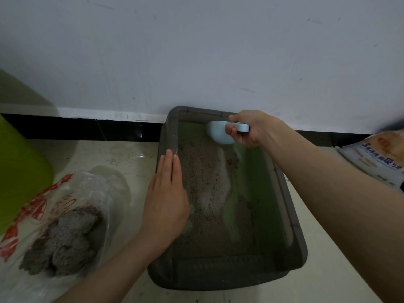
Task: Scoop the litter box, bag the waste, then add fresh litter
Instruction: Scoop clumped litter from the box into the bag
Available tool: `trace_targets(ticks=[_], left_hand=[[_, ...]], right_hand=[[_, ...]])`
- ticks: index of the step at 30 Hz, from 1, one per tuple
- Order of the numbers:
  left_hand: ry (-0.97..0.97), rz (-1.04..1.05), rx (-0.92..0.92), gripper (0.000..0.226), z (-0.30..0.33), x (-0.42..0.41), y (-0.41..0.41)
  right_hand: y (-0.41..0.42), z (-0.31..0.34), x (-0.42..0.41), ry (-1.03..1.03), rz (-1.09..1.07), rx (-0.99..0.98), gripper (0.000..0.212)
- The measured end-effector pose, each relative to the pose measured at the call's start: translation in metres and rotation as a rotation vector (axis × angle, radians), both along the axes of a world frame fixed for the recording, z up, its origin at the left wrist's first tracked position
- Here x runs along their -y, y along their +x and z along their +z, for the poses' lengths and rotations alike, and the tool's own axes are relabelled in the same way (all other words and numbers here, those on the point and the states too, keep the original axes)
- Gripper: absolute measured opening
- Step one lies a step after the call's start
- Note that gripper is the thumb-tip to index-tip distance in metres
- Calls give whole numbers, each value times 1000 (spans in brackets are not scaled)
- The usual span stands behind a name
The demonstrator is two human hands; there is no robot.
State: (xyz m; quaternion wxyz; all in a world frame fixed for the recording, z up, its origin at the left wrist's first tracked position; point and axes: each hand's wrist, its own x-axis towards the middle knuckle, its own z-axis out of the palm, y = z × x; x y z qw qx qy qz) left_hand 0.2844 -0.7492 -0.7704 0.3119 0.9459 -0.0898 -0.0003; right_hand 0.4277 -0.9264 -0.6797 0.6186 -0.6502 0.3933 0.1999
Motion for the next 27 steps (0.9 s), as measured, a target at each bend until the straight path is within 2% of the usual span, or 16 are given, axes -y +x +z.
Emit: trace_targets(ticks=[8, 20, 23, 27], left_hand=[[-3, -5, 6, 63, 0, 1, 1], [27, 10, 53, 59, -5, 2, 1], [44, 12, 63, 63, -7, 1, 1], [38, 4, 69, 58, -6, 1, 2]], right_hand=[[2, -1, -1, 18, -1, 16, 11], [8, 7, 0, 79, -40, 0, 21], [7, 8, -2, 85, -39, 8, 21], [-3, -2, -5, 80, -57, 73, 18]])
